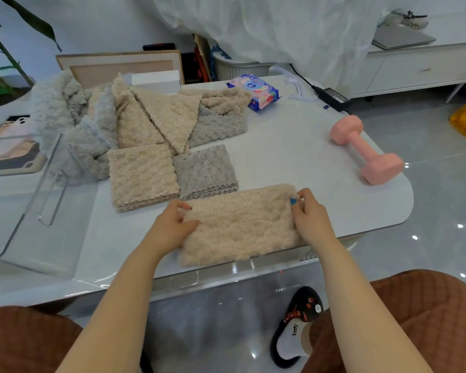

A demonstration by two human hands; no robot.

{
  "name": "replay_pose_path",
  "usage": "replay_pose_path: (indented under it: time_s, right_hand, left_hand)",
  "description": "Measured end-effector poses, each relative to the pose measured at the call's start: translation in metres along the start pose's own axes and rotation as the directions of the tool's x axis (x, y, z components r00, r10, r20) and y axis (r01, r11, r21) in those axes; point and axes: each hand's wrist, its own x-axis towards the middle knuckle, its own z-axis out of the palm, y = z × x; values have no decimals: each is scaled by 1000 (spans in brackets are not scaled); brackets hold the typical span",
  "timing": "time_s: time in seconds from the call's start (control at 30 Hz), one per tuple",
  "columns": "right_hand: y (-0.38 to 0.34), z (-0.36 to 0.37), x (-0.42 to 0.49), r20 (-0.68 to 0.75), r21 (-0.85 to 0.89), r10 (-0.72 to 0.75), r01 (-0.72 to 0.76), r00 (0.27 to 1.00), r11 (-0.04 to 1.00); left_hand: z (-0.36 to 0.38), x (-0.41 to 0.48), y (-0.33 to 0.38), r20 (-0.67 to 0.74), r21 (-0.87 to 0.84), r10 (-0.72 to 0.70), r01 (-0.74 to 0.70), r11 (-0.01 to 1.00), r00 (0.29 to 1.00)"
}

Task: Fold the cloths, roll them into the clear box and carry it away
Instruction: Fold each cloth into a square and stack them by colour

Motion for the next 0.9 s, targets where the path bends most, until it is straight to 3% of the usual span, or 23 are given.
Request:
replay_pose_path:
  time_s: [0.17,0.27,0.4,0.53,0.7,0.8,0.9]
  right_hand:
    - [-9,2,0,-250,-25,-45,40,967,999]
    - [-17,6,15,-145,-156,17,-39,989,987]
    - [-19,12,25,-67,-318,118,-133,991,939]
    - [-13,12,22,-97,-391,138,-165,986,905]
    - [-15,14,17,-172,-375,132,-189,976,908]
    - [-13,11,8,-195,-362,197,-257,961,896]
    - [-5,1,2,-97,-364,310,-323,946,873]
  left_hand:
    - [7,1,-8,-213,-188,198,-239,953,957]
    - [9,10,-11,-352,-147,152,-215,965,924]
    - [19,13,-12,-333,-183,30,-96,979,943]
    - [22,14,-19,-308,14,104,-105,994,946]
    - [35,10,-21,-374,278,253,-152,949,893]
    - [38,7,-19,-398,329,235,-101,939,887]
    - [36,2,-13,-413,330,105,42,943,905]
